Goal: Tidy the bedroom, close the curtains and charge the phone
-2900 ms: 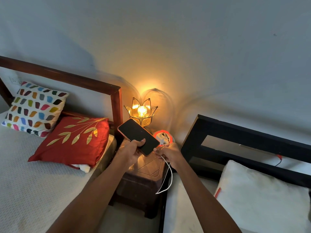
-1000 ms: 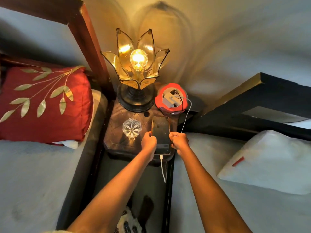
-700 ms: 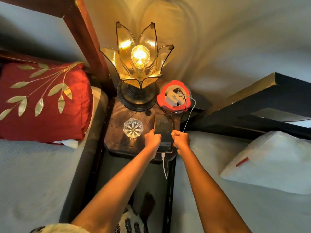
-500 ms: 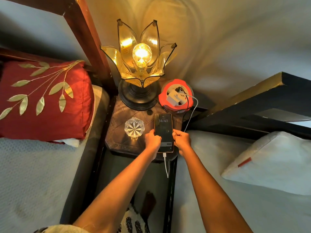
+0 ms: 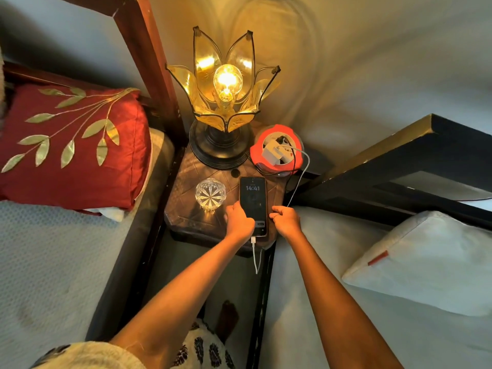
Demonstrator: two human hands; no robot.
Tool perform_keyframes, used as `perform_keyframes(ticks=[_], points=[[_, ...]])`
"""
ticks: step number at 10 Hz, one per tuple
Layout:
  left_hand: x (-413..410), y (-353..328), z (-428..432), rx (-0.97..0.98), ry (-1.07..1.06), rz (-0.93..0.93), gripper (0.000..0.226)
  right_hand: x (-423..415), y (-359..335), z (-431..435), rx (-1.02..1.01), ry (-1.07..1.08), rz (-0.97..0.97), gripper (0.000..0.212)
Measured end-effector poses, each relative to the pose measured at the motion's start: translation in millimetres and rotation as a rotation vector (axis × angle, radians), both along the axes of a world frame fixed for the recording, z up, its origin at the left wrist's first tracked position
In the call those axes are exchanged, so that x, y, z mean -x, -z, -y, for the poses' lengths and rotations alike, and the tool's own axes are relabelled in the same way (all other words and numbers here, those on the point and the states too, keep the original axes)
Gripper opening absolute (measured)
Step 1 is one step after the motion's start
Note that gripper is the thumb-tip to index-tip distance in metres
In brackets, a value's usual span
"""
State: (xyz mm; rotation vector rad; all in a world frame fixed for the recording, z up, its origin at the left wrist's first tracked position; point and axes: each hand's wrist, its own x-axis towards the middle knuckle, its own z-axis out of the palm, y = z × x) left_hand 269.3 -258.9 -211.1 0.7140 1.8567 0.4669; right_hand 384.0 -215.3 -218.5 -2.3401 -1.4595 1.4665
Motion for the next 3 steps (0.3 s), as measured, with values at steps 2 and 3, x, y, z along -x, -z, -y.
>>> perform_keyframes(ticks=[2,3], points=[[-4.2,-18.0,33.3,-0.199,0.138,-0.027,0.052,-18.8,-10.0,19.8,-0.059,-0.180,0.076,0.036],[-6.7,-25.0,48.5,-0.265,0.210,-0.117,0.050,-30.6,-11.2,27.5,-0.131,-0.207,0.085,0.035]])
